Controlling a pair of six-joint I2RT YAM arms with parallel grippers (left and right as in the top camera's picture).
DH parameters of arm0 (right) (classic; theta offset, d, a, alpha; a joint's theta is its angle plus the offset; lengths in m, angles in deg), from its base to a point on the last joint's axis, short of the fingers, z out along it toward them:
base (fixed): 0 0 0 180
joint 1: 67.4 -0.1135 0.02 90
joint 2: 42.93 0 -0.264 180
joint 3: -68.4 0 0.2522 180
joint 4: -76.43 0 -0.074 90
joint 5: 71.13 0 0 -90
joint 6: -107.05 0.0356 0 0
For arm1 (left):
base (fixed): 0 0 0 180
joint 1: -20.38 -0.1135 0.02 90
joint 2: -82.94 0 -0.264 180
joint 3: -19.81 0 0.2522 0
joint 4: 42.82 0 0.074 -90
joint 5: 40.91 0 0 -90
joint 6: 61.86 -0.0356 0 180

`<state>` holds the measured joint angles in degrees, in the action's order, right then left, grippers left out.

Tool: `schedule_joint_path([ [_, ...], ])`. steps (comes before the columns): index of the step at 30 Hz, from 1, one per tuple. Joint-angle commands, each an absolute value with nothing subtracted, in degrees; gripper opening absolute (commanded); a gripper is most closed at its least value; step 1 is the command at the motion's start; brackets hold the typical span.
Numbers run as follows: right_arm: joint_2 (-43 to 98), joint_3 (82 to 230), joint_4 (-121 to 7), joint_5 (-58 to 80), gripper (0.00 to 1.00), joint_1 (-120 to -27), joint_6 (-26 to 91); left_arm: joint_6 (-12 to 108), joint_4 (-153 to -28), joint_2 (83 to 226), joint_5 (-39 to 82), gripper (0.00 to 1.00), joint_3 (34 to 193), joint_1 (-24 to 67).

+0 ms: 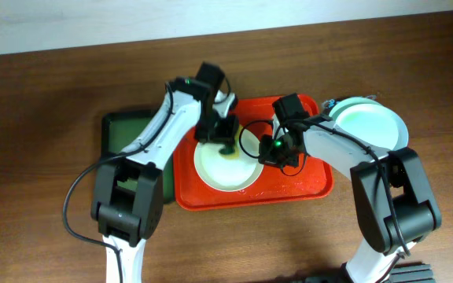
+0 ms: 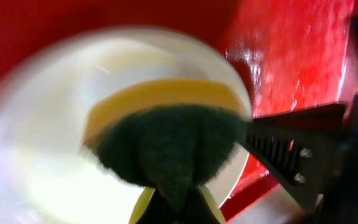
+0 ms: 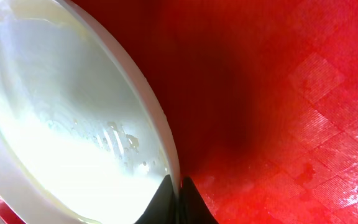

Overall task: Clean dirty plates on tray and stack at the side
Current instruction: 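Scrub the plate with the sponge while the right gripper holds the rim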

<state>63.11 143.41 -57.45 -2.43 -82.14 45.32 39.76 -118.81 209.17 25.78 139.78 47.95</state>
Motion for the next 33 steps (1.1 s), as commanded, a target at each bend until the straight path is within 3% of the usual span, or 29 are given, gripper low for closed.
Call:
schedule_joint_path([
  [1, 63.3, 143.1, -57.6, -3.0, 0.04, -82.8, 45.2, 38.8, -124.4, 208.8, 41.8, 0.00, 144.4, 47.6],
  [10, 63.3, 143.1, -57.6, -3.0, 0.04, -82.8, 45.2, 42.9, -113.0, 208.9, 46.9, 0.00, 124.0, 48.8],
  [12, 63.3, 143.1, -57.6, -3.0, 0.04, -82.8, 45.2, 42.3, -114.2, 208.9, 42.0, 0.00, 122.0, 49.5],
  [15, 63.3, 143.1, -57.7, -2.5, 0.04, -82.8, 45.2, 34.0, -117.1, 208.3, 21.8, 0.00, 123.7, 49.7],
  [17, 63.3, 143.1, -57.6, -1.9, 0.04, -82.8, 45.2, 33.6, -119.4, 207.2, 17.2, 0.00, 128.1, 49.6],
  [19, 63.3, 143.1, -57.6, -1.9, 0.04, -82.8, 45.2, 33.6, -120.6, 205.9, 21.0, 0.00, 132.5, 49.5],
  [24, 63.3, 143.1, -57.6, -1.9, 0.04, -82.8, 45.2, 38.2, -123.2, 205.2, 45.4, 0.00, 138.2, 49.4],
  [33, 63.3, 143.1, -57.6, -1.9, 0.04, -82.8, 45.2, 42.1, -112.0, 205.3, 50.2, 0.00, 123.3, 49.5],
])
